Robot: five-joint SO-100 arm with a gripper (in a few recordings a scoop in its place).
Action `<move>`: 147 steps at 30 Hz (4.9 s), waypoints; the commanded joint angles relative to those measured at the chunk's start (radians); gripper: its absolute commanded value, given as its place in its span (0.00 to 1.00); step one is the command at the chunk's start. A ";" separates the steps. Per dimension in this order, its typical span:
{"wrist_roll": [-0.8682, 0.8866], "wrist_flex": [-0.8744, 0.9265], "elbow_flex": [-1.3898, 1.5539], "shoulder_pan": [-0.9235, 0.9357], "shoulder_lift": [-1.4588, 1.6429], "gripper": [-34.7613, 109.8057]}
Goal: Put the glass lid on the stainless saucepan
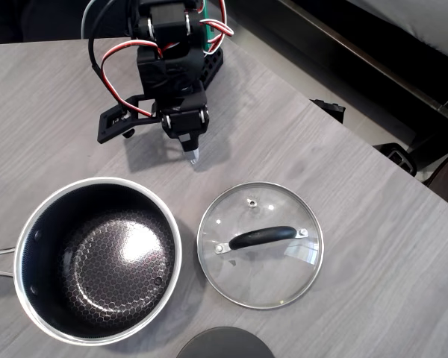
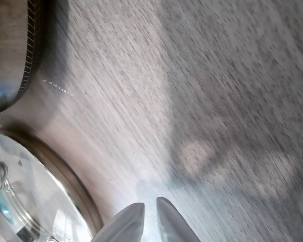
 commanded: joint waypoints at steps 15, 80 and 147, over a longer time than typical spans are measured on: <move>-0.002 0.006 0.011 0.006 0.029 0.24; -0.011 0.002 0.011 -0.091 0.029 0.24; 0.265 0.264 -1.855 -0.302 -1.987 0.38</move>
